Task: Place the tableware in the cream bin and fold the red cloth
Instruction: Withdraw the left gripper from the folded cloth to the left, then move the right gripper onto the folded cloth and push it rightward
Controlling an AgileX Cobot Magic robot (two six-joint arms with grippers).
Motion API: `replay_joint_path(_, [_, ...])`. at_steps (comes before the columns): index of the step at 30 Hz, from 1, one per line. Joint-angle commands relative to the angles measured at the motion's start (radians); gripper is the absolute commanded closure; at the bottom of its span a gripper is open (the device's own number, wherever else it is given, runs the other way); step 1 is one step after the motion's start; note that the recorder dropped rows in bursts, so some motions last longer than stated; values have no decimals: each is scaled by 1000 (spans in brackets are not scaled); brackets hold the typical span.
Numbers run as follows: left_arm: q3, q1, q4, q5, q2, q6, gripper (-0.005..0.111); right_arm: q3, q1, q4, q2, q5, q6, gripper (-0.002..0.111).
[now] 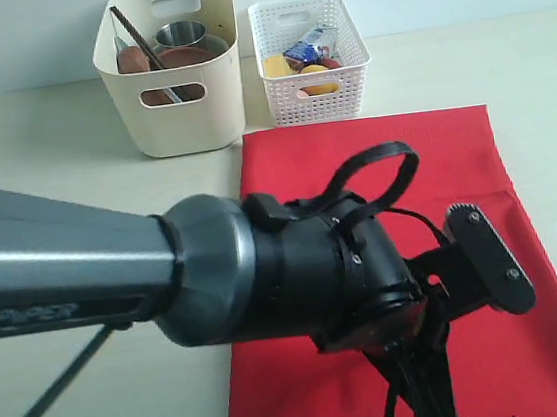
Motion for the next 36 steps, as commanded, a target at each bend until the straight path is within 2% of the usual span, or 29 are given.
replay_joint_path(1, [11, 37, 282, 166, -164, -288, 106, 1, -4, -29, 46, -83, -37, 108])
replay_joint_path(6, [184, 80, 695, 242, -460, -709, 106, -3, -4, -61, 177, -182, -45, 108])
replay_joint_path(13, [579, 111, 919, 242, -921, -1125, 106, -123, -4, -67, 467, -706, -45, 108])
replay_joint_path(14, [682, 111, 987, 242, -1045, -1261, 106, -166, -4, -88, 559, -804, -45, 108])
replay_joint_path(16, [832, 111, 1084, 242, -1198, -1449, 106, -217, 7, -110, 706, -877, -45, 108])
replay_joint_path(19, [977, 111, 1258, 242, -1361, -1677, 106, -279, 96, -140, 854, -816, -33, 108])
replay_joint_path(20, [1029, 111, 1330, 249, -1425, -1768, 106, -316, 146, -166, 913, -725, -2, 108])
replay_joint_path(22, [1069, 111, 1356, 259, -1489, -1802, 106, -368, 183, -226, 984, -632, 74, 108])
replay_joint_path(25, [1090, 111, 1354, 259, -1520, -1802, 106, -410, 193, -284, 1068, -608, 174, 108])
replay_joint_path(28, [1091, 111, 1350, 259, -1519, -1802, 106, -408, 193, -284, 1104, -500, 174, 108])
replay_joint_path(36, [1091, 111, 1350, 259, -1519, -1799, 106, -392, 193, -284, 1122, -426, 174, 108])
